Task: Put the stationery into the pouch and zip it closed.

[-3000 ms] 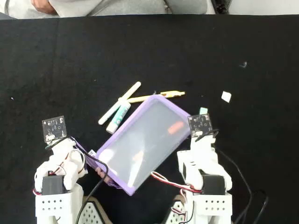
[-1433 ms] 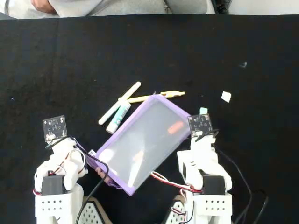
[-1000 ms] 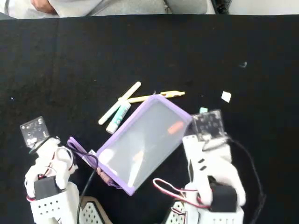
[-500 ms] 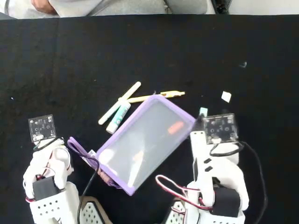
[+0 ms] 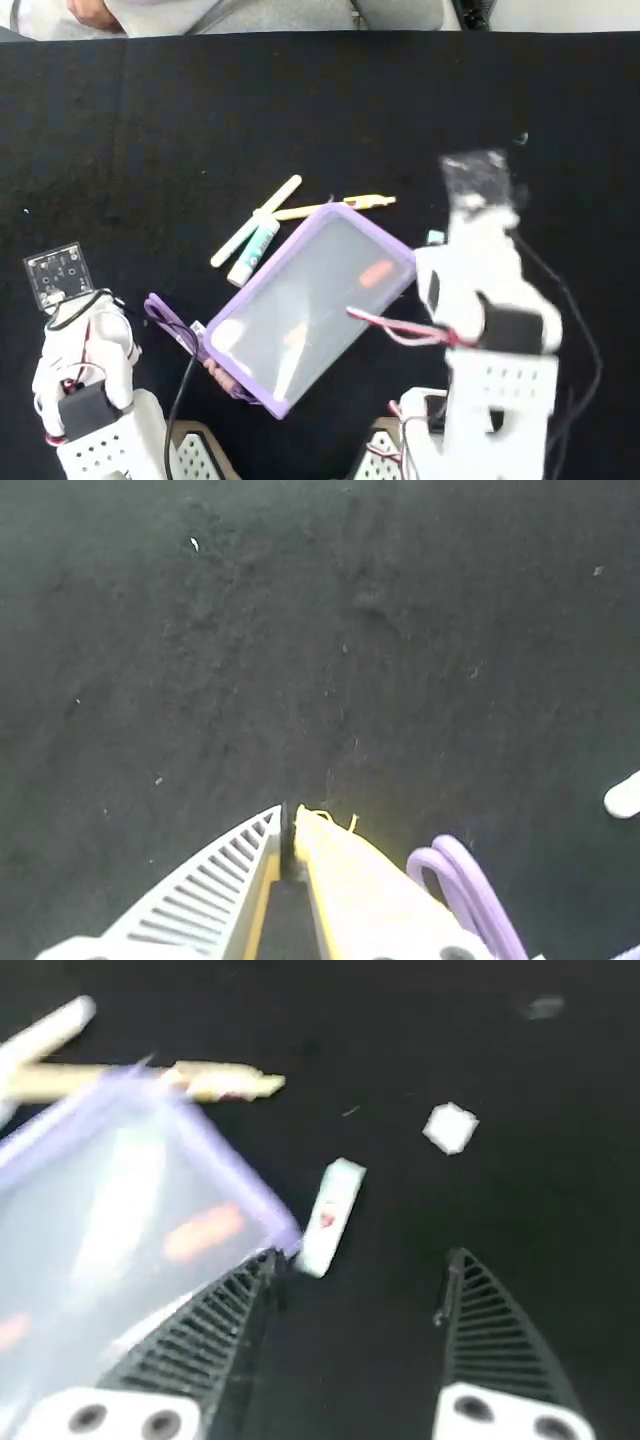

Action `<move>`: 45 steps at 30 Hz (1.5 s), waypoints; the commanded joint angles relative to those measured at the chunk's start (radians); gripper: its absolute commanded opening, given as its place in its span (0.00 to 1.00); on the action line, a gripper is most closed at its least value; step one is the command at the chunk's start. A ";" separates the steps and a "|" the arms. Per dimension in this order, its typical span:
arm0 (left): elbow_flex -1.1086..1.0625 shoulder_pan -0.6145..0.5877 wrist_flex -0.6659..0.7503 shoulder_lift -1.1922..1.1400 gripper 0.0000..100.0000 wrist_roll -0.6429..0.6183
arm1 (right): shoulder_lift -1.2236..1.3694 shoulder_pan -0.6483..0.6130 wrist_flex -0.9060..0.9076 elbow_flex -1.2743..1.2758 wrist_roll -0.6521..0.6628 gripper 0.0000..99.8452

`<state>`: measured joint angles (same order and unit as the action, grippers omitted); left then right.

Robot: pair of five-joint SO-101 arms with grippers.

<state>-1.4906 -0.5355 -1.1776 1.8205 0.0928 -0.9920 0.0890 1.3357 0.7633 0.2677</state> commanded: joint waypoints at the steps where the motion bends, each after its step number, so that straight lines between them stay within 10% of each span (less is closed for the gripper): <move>1: 0.079 -0.016 0.011 0.003 0.03 -0.015 | 0.140 -0.173 0.180 -0.254 0.098 0.26; 14: -0.168 -0.573 0.292 0.003 0.03 -0.077 | 0.163 -0.985 0.327 -0.289 0.132 0.26; 22: -0.208 -0.924 0.387 0.003 0.03 -0.084 | 0.165 -1.057 0.086 -0.099 0.133 0.25; 45: -0.208 -0.829 0.284 0.003 0.03 -0.080 | 0.552 -1.254 -0.384 -0.030 0.011 0.25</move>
<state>-1.6763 -1.3763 -0.8876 1.8159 0.0161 -0.5854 -1.1508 0.9843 0.8431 0.2923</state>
